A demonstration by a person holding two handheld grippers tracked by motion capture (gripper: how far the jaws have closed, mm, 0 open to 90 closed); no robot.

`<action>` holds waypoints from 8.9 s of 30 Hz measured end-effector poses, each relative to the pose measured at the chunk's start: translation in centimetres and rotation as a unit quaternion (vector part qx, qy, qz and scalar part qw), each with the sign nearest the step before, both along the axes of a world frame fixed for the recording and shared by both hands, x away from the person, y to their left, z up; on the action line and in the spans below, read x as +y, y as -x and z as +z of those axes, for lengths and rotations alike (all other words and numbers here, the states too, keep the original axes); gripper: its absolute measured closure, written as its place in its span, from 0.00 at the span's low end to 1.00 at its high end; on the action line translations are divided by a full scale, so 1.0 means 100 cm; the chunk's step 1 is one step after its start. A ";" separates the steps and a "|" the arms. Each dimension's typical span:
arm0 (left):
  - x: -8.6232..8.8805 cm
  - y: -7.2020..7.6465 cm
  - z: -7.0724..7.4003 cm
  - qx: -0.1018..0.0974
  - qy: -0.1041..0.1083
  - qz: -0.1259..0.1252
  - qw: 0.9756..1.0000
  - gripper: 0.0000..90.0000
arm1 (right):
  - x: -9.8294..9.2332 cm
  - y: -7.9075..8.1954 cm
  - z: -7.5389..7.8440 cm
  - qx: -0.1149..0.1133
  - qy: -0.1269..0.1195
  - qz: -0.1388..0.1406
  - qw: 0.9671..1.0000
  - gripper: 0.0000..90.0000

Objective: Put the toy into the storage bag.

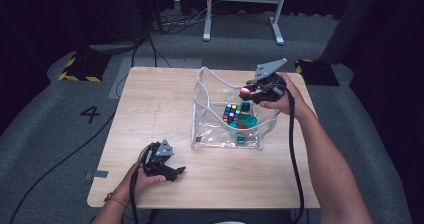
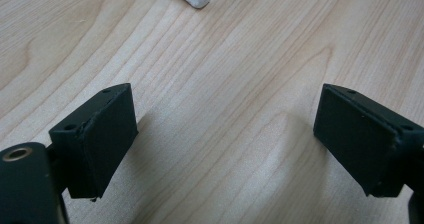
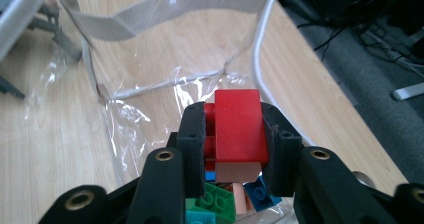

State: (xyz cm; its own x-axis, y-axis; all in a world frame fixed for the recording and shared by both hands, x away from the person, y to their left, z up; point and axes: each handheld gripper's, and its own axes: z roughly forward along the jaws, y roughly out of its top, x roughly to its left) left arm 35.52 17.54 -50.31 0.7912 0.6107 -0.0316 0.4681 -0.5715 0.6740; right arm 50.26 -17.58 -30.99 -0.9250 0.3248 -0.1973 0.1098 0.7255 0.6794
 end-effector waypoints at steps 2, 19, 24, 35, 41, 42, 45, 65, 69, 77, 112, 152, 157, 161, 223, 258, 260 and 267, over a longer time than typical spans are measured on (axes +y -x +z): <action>0.000 0.000 0.000 0.000 0.000 -0.001 1.000 0.11 | 0.006 -0.004 -0.003 0.009 0.023 0.011 1.000 0.75; 0.000 0.000 0.000 0.000 0.001 0.000 1.000 0.11 | 0.024 -0.026 -0.023 0.053 0.148 -0.004 0.988 0.75; 0.000 0.000 0.000 0.000 0.001 -0.001 1.000 0.11 | 0.017 -0.030 -0.028 0.061 0.171 -0.016 0.983 0.75; 0.000 0.000 0.000 -0.001 0.001 -0.001 1.000 0.11 | -0.014 -0.035 -0.027 0.071 0.180 -0.037 0.981 0.75; 0.000 0.000 0.000 0.000 0.001 0.000 1.000 0.11 | -0.030 -0.035 -0.024 0.076 0.175 -0.058 0.980 0.75; 0.000 0.000 0.000 -0.001 0.001 0.000 1.000 0.11 | -0.031 -0.035 -0.023 0.075 0.174 -0.058 0.980 0.75; 0.000 0.000 0.000 0.000 0.002 0.001 1.000 0.11 | -0.031 -0.035 -0.022 0.067 0.167 -0.055 0.982 0.75; 0.000 0.000 0.000 0.000 0.001 -0.001 1.000 0.11 | -0.028 -0.032 -0.021 0.059 0.132 -0.056 0.988 0.68; 0.000 0.000 0.000 -0.001 0.001 0.000 1.000 0.12 | -0.025 -0.033 -0.022 0.061 0.130 -0.059 0.988 0.67; 0.000 0.000 0.000 -0.001 0.001 -0.001 1.000 0.11 | -0.024 -0.031 -0.022 0.048 0.090 -0.061 0.993 0.59; 0.000 0.000 0.000 -0.001 0.001 0.000 1.000 0.11 | -0.023 0.013 0.001 -0.037 0.037 -0.134 0.990 0.26; 0.000 0.000 0.000 0.000 0.001 -0.001 1.000 0.11 | -0.069 0.082 0.011 -0.082 -0.055 -0.160 0.982 0.25; 0.000 0.000 0.000 -0.001 0.001 0.000 1.000 0.11 | -0.073 0.092 0.007 -0.083 -0.057 -0.156 0.983 0.24; 0.000 0.000 0.000 -0.001 0.001 0.000 1.000 0.11 | -0.077 0.097 0.002 -0.083 -0.060 -0.156 0.982 0.24; 0.000 0.000 0.000 -0.001 0.001 0.000 1.000 0.11 | -0.121 0.117 -0.136 0.001 0.011 -0.222 0.975 0.23; 0.000 0.000 0.000 -0.001 0.001 0.000 1.000 0.11 | -0.172 0.152 -0.190 0.062 -0.069 -0.262 0.961 0.21; 0.000 0.000 0.000 0.002 0.002 0.001 1.000 0.11 | -0.178 0.154 -0.193 0.055 -0.083 -0.265 0.959 0.22; 0.000 0.000 0.000 0.002 0.002 0.001 1.000 0.11 | -0.184 0.157 -0.194 0.051 -0.082 -0.274 0.957 0.20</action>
State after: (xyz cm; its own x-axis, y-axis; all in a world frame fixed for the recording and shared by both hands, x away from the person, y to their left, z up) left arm 35.50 17.51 -50.33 0.7894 0.6127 -0.0373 0.4722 -0.5672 0.6748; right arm 34.59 -36.01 -50.34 -0.6192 0.7850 -0.0211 0.5143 0.4257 0.7445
